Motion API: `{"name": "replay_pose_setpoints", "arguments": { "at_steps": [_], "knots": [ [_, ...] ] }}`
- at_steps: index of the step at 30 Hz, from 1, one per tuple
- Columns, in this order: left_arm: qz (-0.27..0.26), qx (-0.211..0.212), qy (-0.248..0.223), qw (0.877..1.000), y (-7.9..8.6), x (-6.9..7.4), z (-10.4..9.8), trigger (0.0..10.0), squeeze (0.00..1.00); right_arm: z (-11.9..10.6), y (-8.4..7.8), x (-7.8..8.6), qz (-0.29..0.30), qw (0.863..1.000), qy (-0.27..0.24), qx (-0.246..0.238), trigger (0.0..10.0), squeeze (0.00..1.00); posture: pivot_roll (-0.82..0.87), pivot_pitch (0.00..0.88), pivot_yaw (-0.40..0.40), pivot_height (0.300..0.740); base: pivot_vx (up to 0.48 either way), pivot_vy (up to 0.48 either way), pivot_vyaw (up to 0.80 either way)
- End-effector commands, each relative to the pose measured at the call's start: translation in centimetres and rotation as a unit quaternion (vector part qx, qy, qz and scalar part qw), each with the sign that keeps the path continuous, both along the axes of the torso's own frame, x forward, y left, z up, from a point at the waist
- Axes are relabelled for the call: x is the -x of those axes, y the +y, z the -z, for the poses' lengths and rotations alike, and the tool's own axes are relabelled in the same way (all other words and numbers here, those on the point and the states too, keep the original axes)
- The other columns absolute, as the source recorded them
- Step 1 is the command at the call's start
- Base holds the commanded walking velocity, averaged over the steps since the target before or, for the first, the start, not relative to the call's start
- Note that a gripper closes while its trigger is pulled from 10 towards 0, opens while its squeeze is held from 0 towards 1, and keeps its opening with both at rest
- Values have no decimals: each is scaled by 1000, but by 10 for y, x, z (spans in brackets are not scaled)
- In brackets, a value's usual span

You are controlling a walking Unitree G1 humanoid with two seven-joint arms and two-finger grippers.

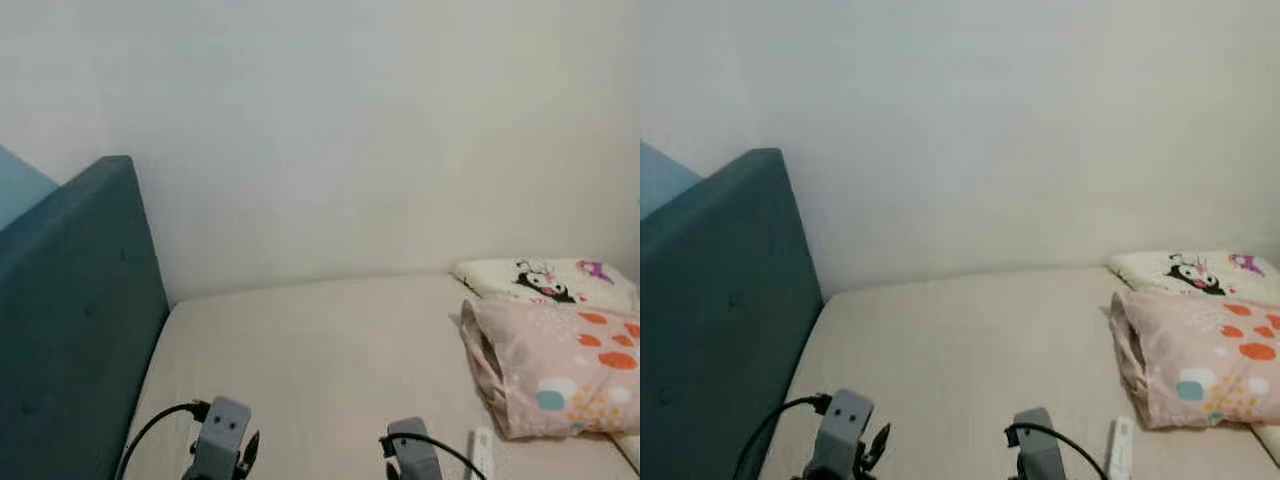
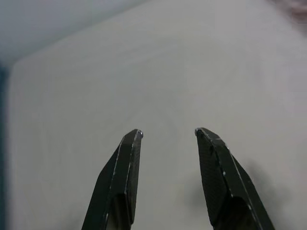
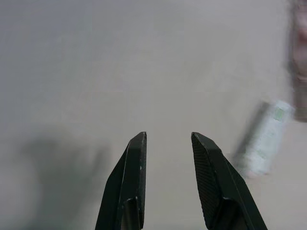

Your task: Clean up the room

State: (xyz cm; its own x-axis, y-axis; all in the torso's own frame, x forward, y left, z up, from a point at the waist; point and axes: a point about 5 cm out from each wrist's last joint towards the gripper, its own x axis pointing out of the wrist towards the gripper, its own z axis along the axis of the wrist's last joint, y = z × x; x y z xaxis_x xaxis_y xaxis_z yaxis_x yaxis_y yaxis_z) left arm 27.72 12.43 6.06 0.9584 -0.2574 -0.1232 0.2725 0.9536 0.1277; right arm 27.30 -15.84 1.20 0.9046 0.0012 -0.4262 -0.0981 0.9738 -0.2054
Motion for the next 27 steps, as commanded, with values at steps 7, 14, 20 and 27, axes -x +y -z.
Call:
{"name": "replay_pose_setpoints", "arguments": {
  "at_steps": [7, 14, 20, 27],
  "knots": [
    [-3, -6, 4, 1000, 4, 2, 2, 10000, 0, 1, 1, 0, 4, 1000, 4, -7, 10000, 0, -11, 93, -8, 740, 0, -401, 0],
    [1, -14, 4, 1000, 4, 1, 3, 10000, 0, 2, 1, 2, 5, 1000, 6, -6, 10000, 0, -13, 85, -4, 740, 0, -380, 0],
    [1, -14, 10, 1000, 4, 1, 5, 10000, 0, 2, 0, 2, 6, 1000, 5, -6, 10000, 0, -13, 84, -2, 740, 0, -47, 0],
    [5, -26, 21, 999, 4, 1, 7, 10000, 0, 2, 1, 1, 6, 1000, 4, -6, 10000, 0, -12, 89, -3, 740, 0, 201, 0]
  ]
}}
